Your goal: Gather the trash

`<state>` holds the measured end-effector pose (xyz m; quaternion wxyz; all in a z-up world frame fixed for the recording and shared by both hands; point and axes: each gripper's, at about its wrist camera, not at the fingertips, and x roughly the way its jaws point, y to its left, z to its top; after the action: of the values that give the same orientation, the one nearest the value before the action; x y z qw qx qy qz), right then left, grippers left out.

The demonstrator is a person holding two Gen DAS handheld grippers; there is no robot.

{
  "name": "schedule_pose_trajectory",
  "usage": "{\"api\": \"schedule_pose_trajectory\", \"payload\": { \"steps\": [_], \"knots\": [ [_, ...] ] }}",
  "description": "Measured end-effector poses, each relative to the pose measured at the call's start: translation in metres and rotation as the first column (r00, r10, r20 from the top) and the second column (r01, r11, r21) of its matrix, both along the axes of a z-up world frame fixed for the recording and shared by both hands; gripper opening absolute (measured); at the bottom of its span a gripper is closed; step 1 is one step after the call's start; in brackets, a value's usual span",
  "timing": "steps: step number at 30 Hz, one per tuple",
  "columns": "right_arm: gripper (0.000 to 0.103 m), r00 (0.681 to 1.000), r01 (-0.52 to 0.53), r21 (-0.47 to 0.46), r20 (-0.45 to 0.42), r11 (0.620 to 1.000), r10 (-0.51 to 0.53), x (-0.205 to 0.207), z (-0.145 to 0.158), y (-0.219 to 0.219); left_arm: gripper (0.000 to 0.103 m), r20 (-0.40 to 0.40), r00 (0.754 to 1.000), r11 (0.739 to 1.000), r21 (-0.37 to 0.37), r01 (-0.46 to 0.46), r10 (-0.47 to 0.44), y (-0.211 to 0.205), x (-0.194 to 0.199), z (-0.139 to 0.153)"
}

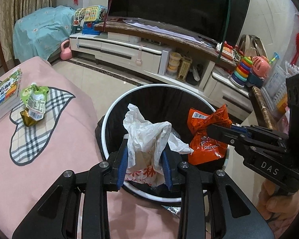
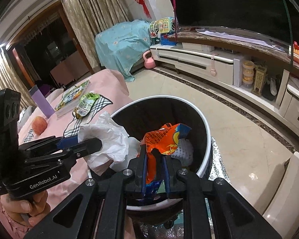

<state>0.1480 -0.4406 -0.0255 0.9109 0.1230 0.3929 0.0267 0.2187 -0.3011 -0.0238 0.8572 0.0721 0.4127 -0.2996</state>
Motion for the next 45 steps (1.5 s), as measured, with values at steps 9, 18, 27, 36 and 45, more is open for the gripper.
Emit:
{"api": "schedule_pose_trajectory", "payload": {
  "steps": [9,18,27,36,45],
  "knots": [
    [0.022,0.999,-0.005,-0.013,-0.037,1.0,0.004,0.008,-0.001,-0.005,0.06,0.017,1.0,1.0,-0.009,-0.008,0.008,0.008,0.0,0.007],
    [0.037,1.0,0.008,0.005,-0.029,1.0,-0.008,0.004,0.004,-0.009,0.069,0.009,1.0,0.998,-0.049,-0.024,0.025,0.018,0.001,0.014],
    [0.04,0.999,0.052,0.015,0.016,0.999,-0.052,-0.014,0.018,-0.013,0.074,0.047,0.999,0.998,-0.067,-0.02,0.023,0.017,-0.008,0.029],
    [0.064,0.993,0.084,0.047,0.074,0.995,-0.088,-0.046,0.025,0.006,0.078,0.024,0.994,0.987,-0.119,-0.107,0.11,0.073,-0.04,0.02],
    [0.097,0.978,0.106,0.097,0.168,0.99,-0.121,-0.092,0.027,0.056,0.091,0.073,0.967,0.962,-0.143,-0.231,0.243,0.145,-0.093,0.016]
  ]
}}
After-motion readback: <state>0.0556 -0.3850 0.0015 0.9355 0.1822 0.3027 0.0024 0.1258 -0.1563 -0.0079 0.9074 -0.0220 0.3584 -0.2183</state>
